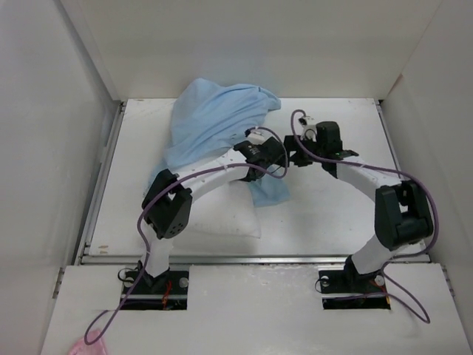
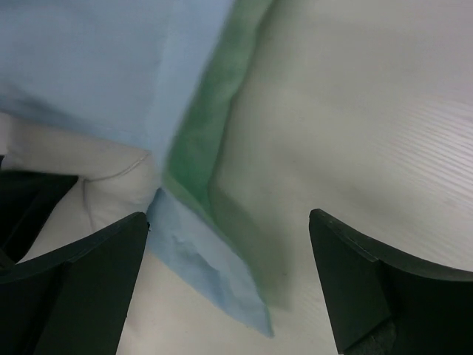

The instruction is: Put the pillow into the pillowcase

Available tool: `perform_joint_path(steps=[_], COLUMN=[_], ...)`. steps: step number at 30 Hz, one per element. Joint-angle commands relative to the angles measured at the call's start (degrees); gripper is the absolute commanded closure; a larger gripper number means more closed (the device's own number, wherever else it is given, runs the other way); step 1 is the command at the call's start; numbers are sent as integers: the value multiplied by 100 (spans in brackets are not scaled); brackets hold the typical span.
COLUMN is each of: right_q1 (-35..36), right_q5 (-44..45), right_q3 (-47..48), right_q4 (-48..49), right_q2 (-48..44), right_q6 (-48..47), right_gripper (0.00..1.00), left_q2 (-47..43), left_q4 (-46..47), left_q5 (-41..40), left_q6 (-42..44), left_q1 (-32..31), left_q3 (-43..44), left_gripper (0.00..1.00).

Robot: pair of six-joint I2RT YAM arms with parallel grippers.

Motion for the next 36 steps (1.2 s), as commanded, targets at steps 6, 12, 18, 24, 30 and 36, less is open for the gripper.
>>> perform_joint_path(steps=[6, 12, 18, 24, 30, 36], right_q1=[1150, 1150, 1797, 2574, 2337, 2284], right_q5=[-637, -462, -1183, -647, -735, -323], right_q3=[651, 722, 10, -473, -465, -465], right_q4=[931, 643, -121, -1028, -1379, -1687], right_q2=[1107, 925, -1595, -3892, -3604, -3778], right_q6=[-779, -708, -235, -208, -287, -173], right_gripper=[13, 100, 100, 100, 100, 100], left_q2=[274, -228, 542, 1398, 1460, 1460], left_q4=[-153, 812, 1701, 1930, 2308, 2450], left_q5=[-744, -867, -490, -279, 89, 381], left_q6=[-28, 438, 606, 88, -369, -317], left_q1=[271, 534, 982, 1035, 1088, 860], left_q3=[418, 689, 2639, 3758, 3399, 3152], left_gripper=[100, 100, 100, 100, 100, 100])
